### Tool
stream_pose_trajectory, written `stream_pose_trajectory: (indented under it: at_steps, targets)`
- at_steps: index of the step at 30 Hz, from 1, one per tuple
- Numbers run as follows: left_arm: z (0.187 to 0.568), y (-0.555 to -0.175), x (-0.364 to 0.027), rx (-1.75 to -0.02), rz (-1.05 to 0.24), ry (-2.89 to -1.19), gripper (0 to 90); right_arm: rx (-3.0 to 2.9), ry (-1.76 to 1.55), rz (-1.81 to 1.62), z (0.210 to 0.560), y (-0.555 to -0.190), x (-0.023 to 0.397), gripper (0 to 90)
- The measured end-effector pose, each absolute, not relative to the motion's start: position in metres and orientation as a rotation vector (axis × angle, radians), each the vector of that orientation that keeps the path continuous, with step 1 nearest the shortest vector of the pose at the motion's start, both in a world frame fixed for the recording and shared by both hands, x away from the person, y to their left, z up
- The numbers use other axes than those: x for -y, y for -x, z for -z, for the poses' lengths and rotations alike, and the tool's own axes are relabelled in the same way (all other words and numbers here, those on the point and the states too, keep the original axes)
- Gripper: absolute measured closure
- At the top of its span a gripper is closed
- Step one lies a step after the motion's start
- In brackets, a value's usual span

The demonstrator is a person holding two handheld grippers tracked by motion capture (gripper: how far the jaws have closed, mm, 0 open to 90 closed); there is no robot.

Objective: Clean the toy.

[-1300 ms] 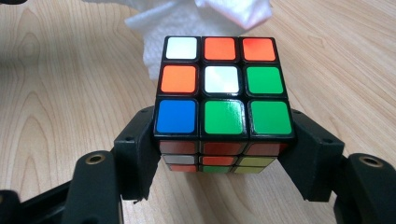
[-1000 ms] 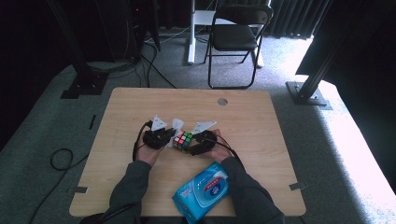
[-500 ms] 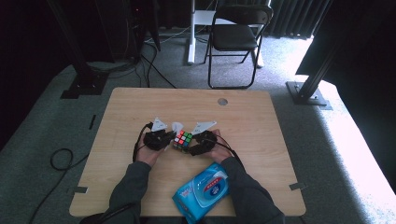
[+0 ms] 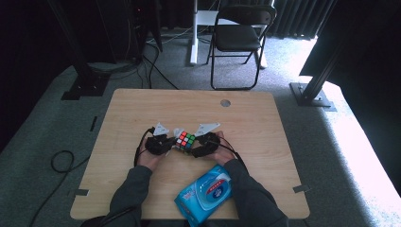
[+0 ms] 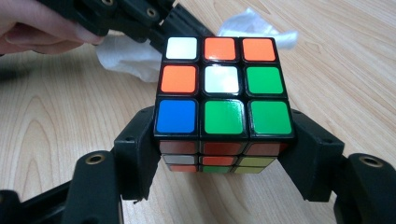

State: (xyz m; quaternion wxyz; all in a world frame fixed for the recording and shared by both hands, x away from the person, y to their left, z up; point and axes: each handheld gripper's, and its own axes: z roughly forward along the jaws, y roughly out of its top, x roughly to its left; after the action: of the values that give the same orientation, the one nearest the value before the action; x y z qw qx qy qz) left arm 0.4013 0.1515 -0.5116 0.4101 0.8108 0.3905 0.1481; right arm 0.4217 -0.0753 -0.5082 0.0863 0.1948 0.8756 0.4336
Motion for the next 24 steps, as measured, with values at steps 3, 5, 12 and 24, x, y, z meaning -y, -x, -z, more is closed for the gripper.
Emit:
stream_pose_trajectory:
  at_steps: [3, 5, 12, 24]
  targets:
    - [0.515, -0.400, -0.154, -0.986, -0.365, -2.047, 85.9, -2.606, -0.583, -1.295, 0.508, -0.422, 0.075, 34.4]
    - [0.517, -0.399, -0.154, -0.985, -0.363, -2.052, 85.9, -2.604, -0.586, -1.297, 0.508, -0.422, 0.076, 34.4]
    - [0.521, -0.397, -0.157, -0.990, -0.351, -2.053, 85.9, -2.593, -0.597, -1.301, 0.507, -0.422, 0.076, 34.4]
    - [0.513, -0.387, -0.167, -0.957, -0.312, -1.994, 85.9, -2.603, -0.595, -1.290, 0.508, -0.422, 0.075, 34.4]
